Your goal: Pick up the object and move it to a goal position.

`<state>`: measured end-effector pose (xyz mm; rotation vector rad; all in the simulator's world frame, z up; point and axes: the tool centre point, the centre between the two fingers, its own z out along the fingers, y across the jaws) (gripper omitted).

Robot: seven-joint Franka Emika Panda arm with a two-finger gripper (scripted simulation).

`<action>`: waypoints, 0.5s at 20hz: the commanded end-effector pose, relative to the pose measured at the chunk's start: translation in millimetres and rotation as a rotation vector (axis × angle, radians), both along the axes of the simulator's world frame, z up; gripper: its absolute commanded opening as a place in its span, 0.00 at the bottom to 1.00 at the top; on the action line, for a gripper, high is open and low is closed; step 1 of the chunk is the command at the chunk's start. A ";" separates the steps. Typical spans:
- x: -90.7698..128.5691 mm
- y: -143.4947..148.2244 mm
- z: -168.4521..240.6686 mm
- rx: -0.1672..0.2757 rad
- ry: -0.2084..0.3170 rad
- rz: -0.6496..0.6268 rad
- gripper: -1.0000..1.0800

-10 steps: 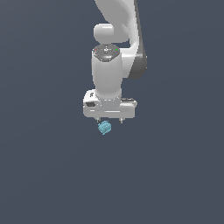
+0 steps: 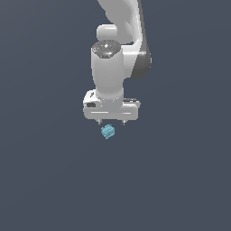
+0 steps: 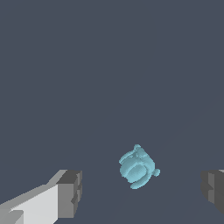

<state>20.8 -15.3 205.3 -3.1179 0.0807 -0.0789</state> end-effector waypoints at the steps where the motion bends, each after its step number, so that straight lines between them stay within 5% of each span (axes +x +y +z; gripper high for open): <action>1: -0.1 -0.9 3.3 0.002 0.000 -0.001 0.96; 10: -2.6 -2.7 -4.8 -0.003 0.002 0.036 0.96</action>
